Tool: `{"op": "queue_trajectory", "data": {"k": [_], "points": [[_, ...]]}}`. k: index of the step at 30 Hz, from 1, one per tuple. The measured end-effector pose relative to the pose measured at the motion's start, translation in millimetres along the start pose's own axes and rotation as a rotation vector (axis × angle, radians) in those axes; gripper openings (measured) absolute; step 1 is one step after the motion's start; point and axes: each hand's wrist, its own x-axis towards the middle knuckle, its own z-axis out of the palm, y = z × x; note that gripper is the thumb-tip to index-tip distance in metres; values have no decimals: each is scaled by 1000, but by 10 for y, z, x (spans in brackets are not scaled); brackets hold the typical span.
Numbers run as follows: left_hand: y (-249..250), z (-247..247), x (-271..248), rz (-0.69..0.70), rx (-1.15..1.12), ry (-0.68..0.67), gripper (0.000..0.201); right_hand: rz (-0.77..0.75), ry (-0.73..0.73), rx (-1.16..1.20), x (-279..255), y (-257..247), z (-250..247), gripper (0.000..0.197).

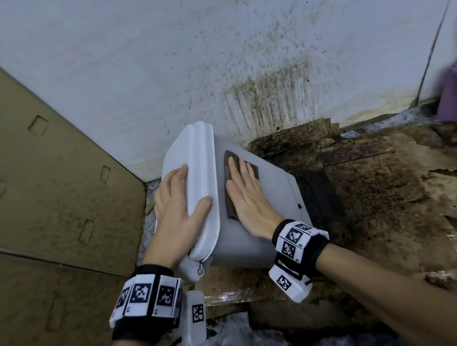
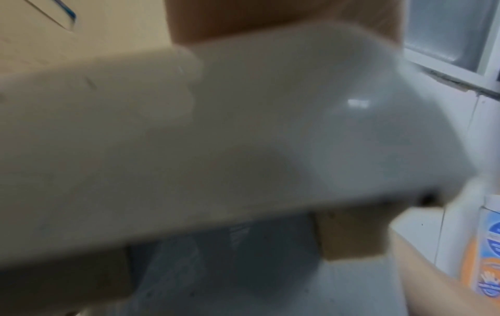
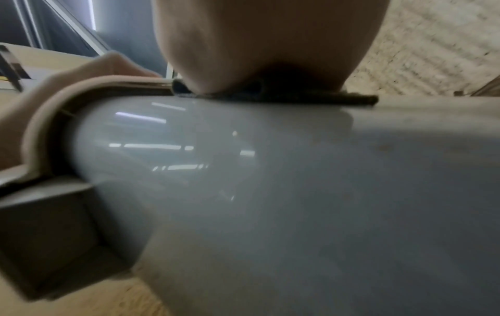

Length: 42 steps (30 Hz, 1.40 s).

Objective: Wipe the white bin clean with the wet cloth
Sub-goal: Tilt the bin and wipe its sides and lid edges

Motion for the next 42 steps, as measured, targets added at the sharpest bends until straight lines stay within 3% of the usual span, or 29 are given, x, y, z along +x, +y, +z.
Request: {"op": "queue_trajectory", "data": {"k": [8, 13, 19, 24, 34, 42], "points": [[-77, -39, -1, -21, -30, 1, 87, -33, -60, -63, 237, 392, -106, 59], [-53, -22, -4, -1, -33, 0, 85, 197, -98, -130, 481, 757, -418, 44], [12, 15, 25, 29, -27, -7, 81, 480, -132, -51, 546, 1171, -665, 62], [6, 26, 33, 39, -20, 2, 81, 566, -123, -27, 518, 1300, -696, 62], [22, 26, 34, 41, -3, 3, 80, 618, 1, -6, 473, 1030, -456, 60], [41, 30, 28, 14, 29, 3, 84, 402, 37, 28, 117, 254, -137, 57]]}}
